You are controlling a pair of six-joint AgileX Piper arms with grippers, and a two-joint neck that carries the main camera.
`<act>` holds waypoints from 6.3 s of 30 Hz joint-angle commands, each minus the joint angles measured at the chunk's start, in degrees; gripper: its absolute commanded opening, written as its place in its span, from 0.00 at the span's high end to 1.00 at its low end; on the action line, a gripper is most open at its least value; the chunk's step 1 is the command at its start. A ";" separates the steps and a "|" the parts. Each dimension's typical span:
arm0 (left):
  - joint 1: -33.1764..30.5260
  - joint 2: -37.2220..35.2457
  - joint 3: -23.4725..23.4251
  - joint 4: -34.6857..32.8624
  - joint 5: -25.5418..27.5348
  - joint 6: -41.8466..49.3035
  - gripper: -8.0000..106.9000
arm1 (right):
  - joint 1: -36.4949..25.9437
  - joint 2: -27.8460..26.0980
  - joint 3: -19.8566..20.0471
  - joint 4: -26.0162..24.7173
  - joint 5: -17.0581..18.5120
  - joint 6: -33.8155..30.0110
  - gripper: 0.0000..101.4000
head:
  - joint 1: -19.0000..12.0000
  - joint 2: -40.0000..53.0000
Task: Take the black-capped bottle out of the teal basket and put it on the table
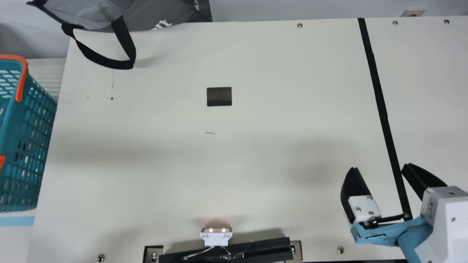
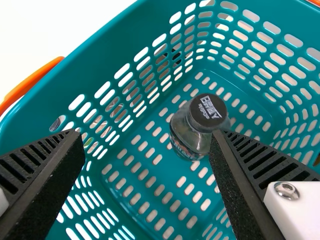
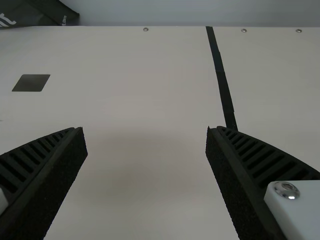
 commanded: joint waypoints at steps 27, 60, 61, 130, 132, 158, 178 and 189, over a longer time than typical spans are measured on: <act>3.03 12.72 -6.39 -27.90 5.32 31.44 0.00 | 0.00 0.00 0.00 0.00 0.00 0.00 0.10 | -0.51 0.47; -0.24 19.25 -6.44 -46.37 5.70 51.82 0.28 | 0.00 0.00 0.00 0.05 -0.03 0.00 0.10 | -0.51 0.47; -0.29 19.33 -6.50 -46.40 5.65 51.87 0.44 | 0.00 0.00 0.00 0.05 -0.03 0.00 0.10 | -0.51 0.47; -5.70 9.36 -7.43 -26.14 6.05 31.70 0.93 | 0.00 0.00 0.00 0.14 -0.07 0.00 0.10 | -0.51 0.47; -6.21 7.58 -7.55 -23.49 6.57 28.99 0.93 | 0.00 0.00 0.00 0.14 -0.07 0.00 0.10 | -0.51 0.47; -11.52 -6.90 -21.09 4.22 17.92 -5.52 0.93 | 0.00 0.00 0.00 0.19 -0.07 0.00 0.10 | -0.51 0.47; -31.16 -14.24 -20.22 15.93 20.38 -23.16 0.93 | 0.00 0.00 0.00 0.01 -0.07 0.00 0.10 | -0.51 0.47; -47.76 -16.16 -16.61 24.90 18.68 -34.68 0.93 | 0.00 0.00 0.00 0.01 -0.07 0.00 0.10 | -0.51 0.47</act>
